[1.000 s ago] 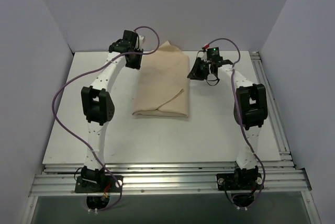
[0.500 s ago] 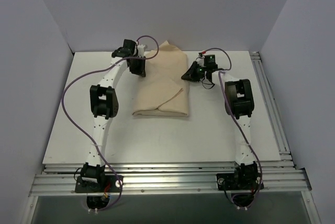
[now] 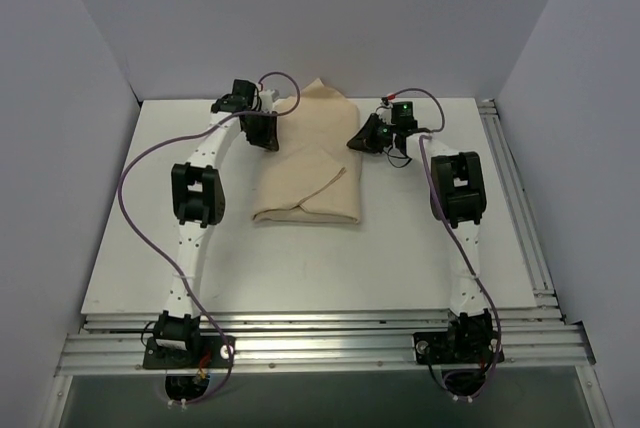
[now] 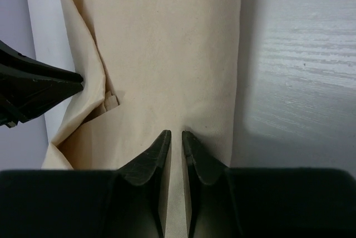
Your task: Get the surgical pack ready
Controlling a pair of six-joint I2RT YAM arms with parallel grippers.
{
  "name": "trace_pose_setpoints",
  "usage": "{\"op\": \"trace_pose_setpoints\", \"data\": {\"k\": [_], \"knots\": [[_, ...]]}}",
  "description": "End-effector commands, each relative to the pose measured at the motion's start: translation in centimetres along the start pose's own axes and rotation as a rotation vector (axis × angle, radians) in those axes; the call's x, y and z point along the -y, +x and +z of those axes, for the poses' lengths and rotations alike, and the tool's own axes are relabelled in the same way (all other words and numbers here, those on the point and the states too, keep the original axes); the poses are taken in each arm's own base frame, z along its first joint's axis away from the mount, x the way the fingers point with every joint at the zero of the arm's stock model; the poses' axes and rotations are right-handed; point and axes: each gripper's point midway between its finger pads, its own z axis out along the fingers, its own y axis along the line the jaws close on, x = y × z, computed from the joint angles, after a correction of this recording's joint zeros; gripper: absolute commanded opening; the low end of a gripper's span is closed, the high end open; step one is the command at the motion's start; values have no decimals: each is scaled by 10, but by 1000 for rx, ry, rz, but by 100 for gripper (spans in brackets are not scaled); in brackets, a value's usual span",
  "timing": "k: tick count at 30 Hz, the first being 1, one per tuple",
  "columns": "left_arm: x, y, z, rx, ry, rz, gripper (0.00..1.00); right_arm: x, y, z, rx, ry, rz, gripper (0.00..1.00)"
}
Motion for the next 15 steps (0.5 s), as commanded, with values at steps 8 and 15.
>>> {"op": "trace_pose_setpoints", "data": {"k": [8,15], "knots": [[15,-62,-96,176,-118,9,45,-52,-19,-47,41,-9,-119,37],[-5,-27,-128,70,-235,-35,51,-51,21,-81,-33,110,-179,45]]}}
